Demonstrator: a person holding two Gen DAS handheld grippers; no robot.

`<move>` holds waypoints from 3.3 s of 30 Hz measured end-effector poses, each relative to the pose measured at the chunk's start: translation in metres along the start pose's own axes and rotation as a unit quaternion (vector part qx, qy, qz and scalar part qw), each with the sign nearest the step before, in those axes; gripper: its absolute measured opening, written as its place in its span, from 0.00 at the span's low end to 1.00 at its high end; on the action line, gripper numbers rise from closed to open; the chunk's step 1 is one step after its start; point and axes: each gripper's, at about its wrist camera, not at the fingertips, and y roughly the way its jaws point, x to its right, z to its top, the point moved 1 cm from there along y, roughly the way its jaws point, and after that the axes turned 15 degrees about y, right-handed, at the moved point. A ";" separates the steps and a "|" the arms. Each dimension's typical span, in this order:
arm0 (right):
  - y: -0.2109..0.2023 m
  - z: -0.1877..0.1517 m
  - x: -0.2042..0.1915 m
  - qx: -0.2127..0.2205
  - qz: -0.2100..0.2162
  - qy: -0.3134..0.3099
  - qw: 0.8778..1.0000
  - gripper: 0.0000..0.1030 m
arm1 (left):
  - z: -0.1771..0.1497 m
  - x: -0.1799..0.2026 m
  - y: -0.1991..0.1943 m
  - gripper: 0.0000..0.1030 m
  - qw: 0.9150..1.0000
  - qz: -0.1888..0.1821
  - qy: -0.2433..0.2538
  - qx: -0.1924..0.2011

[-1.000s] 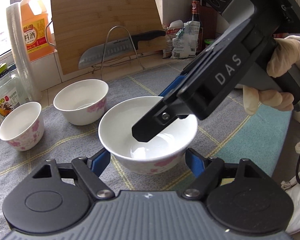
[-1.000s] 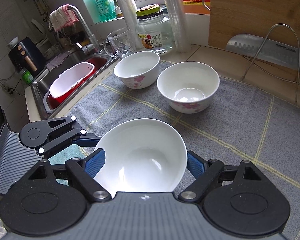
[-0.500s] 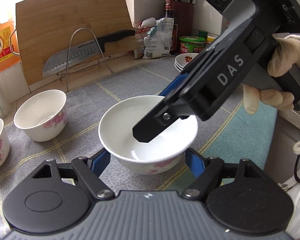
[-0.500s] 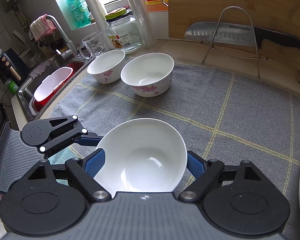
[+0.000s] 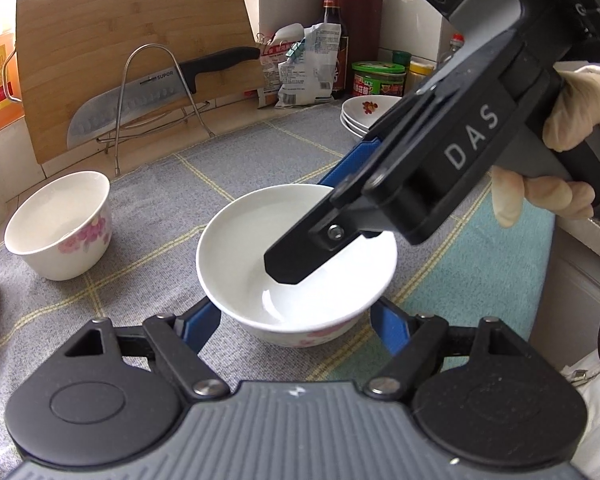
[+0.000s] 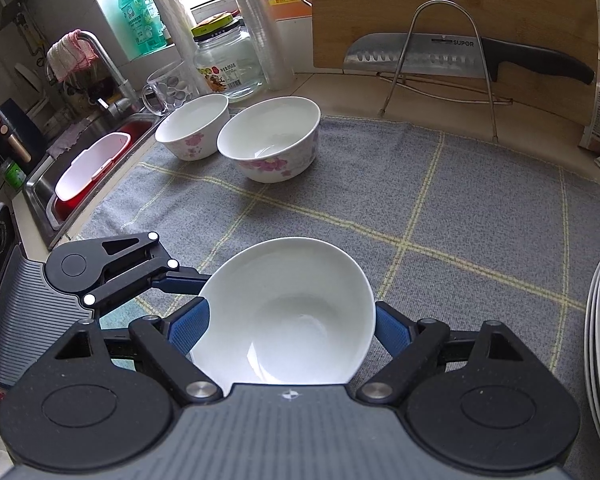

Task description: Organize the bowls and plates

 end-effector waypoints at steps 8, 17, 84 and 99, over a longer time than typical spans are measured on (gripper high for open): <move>0.002 -0.001 0.001 -0.004 0.003 0.000 1.000 0.91 | -0.001 0.001 0.002 0.86 1.000 0.002 0.001 0.001; -0.001 -0.001 0.000 0.006 -0.010 -0.005 1.000 1.00 | -0.005 -0.001 -0.004 0.94 1.000 0.001 -0.014 0.002; 0.105 0.089 -0.065 0.037 -0.048 -0.159 0.985 1.00 | 0.008 -0.221 0.040 0.78 0.994 0.074 -0.052 -0.056; 0.117 0.094 -0.070 0.033 -0.042 -0.184 0.982 0.89 | 0.004 -0.224 0.048 0.59 0.995 0.048 -0.052 -0.071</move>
